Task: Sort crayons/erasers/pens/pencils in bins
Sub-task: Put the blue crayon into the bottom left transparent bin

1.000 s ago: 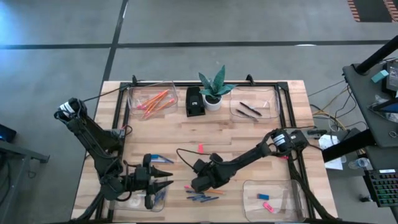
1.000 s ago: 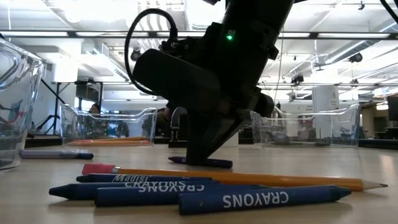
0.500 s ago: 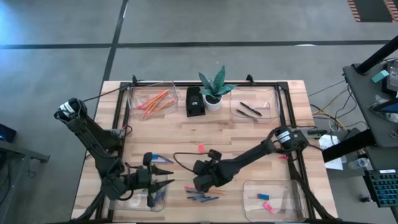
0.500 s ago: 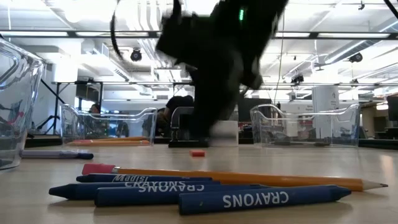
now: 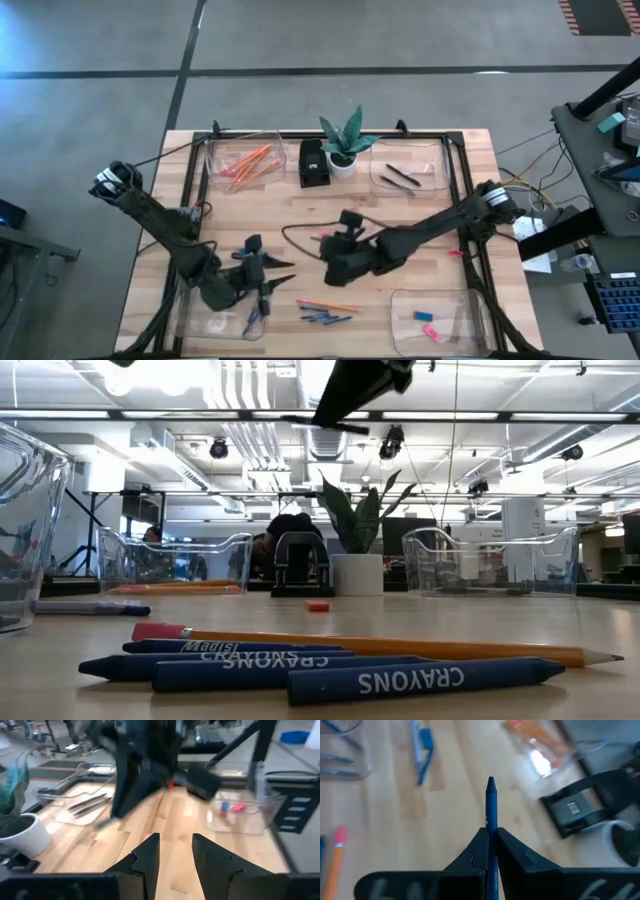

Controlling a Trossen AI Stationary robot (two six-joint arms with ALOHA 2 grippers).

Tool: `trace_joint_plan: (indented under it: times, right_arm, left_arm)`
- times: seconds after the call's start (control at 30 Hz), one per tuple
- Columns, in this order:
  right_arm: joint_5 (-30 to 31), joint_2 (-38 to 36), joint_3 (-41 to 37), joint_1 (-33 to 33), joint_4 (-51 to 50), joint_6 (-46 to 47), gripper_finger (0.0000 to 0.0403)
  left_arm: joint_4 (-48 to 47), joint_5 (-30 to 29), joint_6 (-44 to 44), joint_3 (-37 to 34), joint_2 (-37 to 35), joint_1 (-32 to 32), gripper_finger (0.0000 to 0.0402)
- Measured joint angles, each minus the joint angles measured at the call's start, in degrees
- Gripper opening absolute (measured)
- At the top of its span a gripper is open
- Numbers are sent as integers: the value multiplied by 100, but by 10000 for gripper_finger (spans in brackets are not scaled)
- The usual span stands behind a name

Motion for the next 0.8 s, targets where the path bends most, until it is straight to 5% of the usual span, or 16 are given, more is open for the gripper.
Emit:
trace_joint_plan:
  times: [0.27, 0.43, 0.6, 0.8]
  right_arm:
    - [193, -857, -913, -384, 953, -1078, 13]
    - [-983, -1374, -1856, -957, 2171, -1547, 13]
    - [-1553, -1764, -2776, -1453, 3100, -1633, 13]
    - [-1670, -2180, -3652, -1701, 3905, -1661, 13]
  left_arm:
    - [-16, 0, 332, -27, 362, 739, 102]
    - [-12, 144, 444, -46, 599, 1362, 102]
    - [251, 1237, 501, -173, 672, 1949, 102]
    - [2256, 1834, 501, -1058, 942, 2375, 102]
